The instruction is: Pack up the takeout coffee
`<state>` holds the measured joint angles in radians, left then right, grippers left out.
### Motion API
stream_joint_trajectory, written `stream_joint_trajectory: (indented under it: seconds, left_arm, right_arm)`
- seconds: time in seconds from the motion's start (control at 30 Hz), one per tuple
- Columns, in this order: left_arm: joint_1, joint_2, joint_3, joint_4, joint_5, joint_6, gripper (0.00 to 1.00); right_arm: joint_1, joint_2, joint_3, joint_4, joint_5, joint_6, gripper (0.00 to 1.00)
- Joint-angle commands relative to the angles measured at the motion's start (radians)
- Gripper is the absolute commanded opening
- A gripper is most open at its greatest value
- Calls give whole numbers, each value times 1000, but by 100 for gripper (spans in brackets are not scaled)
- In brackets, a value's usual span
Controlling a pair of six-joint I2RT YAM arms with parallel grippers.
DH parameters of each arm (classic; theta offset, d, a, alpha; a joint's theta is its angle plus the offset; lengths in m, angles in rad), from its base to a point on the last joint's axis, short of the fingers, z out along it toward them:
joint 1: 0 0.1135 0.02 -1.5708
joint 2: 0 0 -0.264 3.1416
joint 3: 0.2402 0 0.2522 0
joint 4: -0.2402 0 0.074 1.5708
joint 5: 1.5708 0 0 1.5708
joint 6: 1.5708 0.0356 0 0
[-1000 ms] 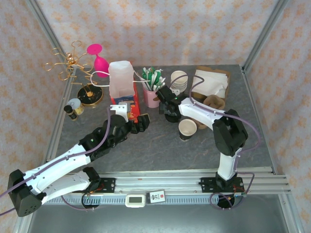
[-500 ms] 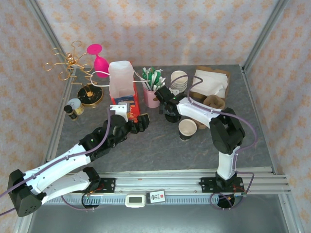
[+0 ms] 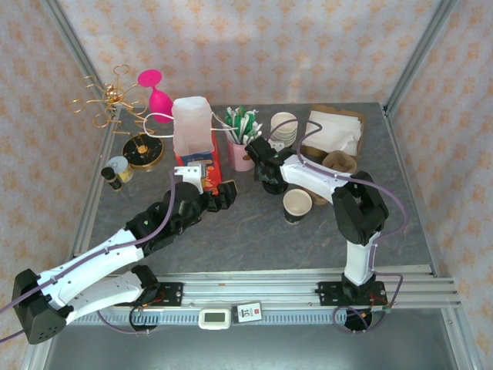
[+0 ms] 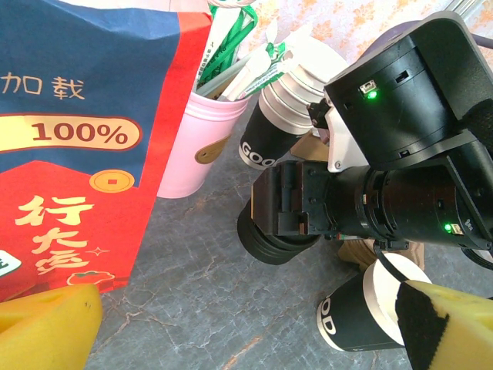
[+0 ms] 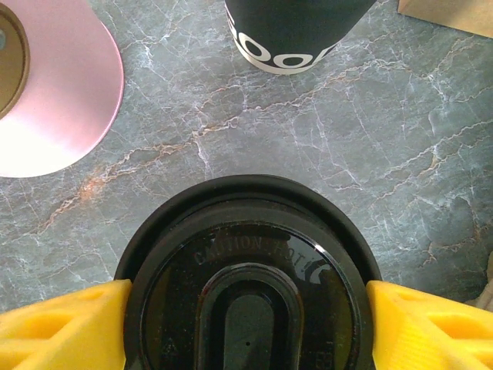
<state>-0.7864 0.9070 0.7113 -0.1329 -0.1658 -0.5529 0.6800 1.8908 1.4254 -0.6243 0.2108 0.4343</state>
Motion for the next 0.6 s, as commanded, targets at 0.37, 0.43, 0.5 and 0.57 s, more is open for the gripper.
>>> stream_joint_trajectory:
  seconds: [0.37, 0.43, 0.5, 0.57]
  left_arm:
    - [-8, -4, 17, -19, 1, -5, 99]
    - [-8, -3, 19, -17, 9, -6, 99]
    - [-8, 0, 23, -20, 13, -5, 99]
    - [-7, 3, 25, -22, 18, -4, 99]
  right_arm:
    - [3, -65, 29, -6, 40, 9, 72]
    - [3, -78, 29, -6, 38, 8, 72]
    - [1, -91, 30, -7, 33, 9, 72]
    - [0, -105, 30, -8, 30, 9, 72]
